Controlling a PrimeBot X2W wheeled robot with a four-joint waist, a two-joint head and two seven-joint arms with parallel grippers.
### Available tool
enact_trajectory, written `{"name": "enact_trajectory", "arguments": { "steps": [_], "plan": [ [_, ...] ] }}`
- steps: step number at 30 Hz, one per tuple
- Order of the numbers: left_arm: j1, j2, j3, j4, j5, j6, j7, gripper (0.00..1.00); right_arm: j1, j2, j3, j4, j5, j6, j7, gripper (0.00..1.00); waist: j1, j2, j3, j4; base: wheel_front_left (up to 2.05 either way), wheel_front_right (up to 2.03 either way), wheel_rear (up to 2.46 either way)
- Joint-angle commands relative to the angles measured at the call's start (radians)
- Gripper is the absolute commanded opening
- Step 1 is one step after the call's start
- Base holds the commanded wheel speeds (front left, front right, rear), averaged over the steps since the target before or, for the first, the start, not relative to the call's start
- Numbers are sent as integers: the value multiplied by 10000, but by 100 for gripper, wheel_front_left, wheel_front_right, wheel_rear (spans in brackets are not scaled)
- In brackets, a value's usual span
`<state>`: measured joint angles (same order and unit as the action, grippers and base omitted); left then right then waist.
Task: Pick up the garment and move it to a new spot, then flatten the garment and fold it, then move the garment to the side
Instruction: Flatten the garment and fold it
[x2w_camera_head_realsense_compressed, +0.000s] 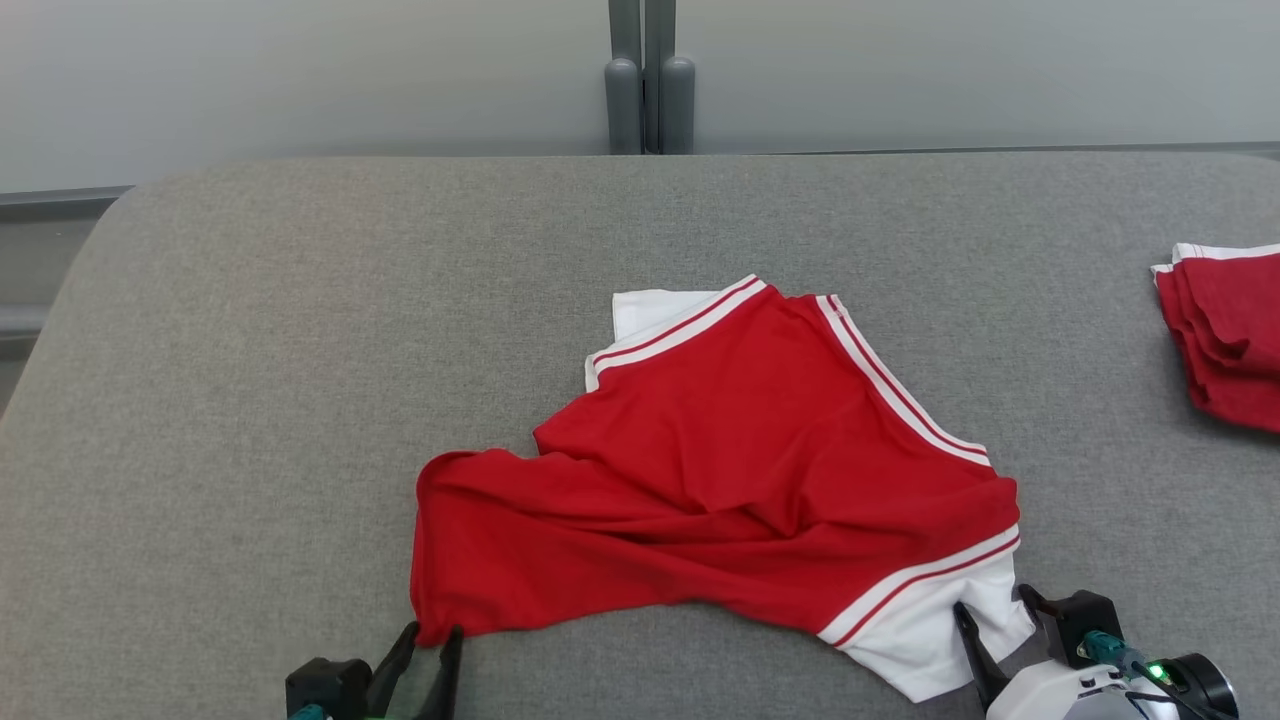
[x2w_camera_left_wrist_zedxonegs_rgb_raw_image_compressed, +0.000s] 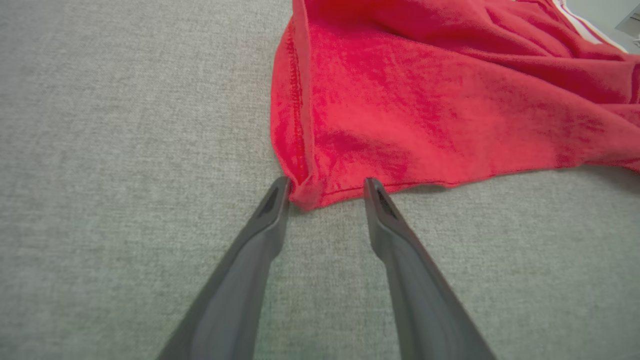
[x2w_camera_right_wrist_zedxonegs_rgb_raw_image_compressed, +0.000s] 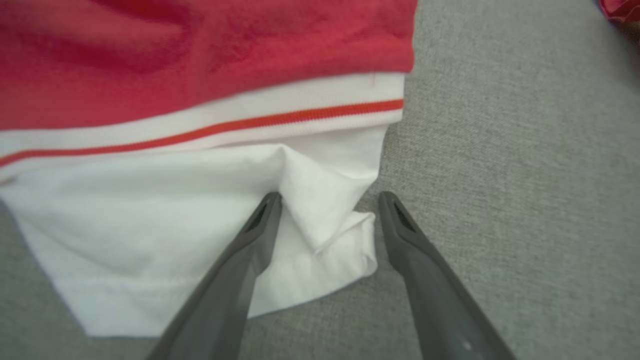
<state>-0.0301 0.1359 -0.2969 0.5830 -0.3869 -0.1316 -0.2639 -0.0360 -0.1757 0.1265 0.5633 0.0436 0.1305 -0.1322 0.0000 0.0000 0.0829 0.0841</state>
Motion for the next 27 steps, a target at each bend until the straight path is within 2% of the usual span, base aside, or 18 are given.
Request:
{"name": "enact_trajectory", "arguments": {
  "steps": [1,2,3,4,5,9,11,13,17,20,25,27],
  "plan": [
    [-246,123,-57,17,-112,16,-1,11,41,58,158,410,85,1,382,100,0,0,0,10,0,0,0],
    [-265,124,-133,37,-138,15,-1,9,40,79,213,508,153,1,487,100,0,0,-7,19,0,0,0],
    [-296,139,-219,73,-190,15,-1,0,20,113,311,612,285,3,591,48,0,0,-23,29,0,0,0],
    [-323,167,-324,115,-259,15,-1,0,16,129,412,685,391,3,682,33,0,0,-42,33,0,0,0],
    [-370,232,-418,151,-307,15,-1,0,14,142,545,730,543,4,772,0,0,0,-74,32,0,0,0],
    [-150,396,-729,299,-1000,15,-1,0,71,236,705,127,2041,6,893,0,0,0,-263,-81,0,0,0],
    [2,520,-803,105,-1654,15,1,0,158,233,761,-767,3427,4,1161,0,0,0,-365,-160,0,0,0],
    [147,748,-970,-508,-2472,15,194,0,361,-142,821,-2168,4967,1,1667,0,0,0,-487,-204,0,0,0],
    [538,1598,-1222,-3055,-4355,15,1104,0,1363,-1408,475,-5856,8013,0,2796,0,0,0,-667,-183,0,0,0],
    [893,2417,-1067,-5590,-5576,15,1996,0,2044,-2180,-749,-8442,9778,1,3114,0,0,0,-787,-164,0,0,0],
    [1218,3521,-412,-9283,-6790,130,3152,0,2604,-2527,-3138,-10982,11586,1,3114,0,0,0,-816,-198,0,0,0],
    [1187,3877,-90,-10548,-7182,366,3530,0,2593,-2644,-3924,-11653,11934,1,3228,0,0,0,-744,-258,0,0,0]
  ]
}}
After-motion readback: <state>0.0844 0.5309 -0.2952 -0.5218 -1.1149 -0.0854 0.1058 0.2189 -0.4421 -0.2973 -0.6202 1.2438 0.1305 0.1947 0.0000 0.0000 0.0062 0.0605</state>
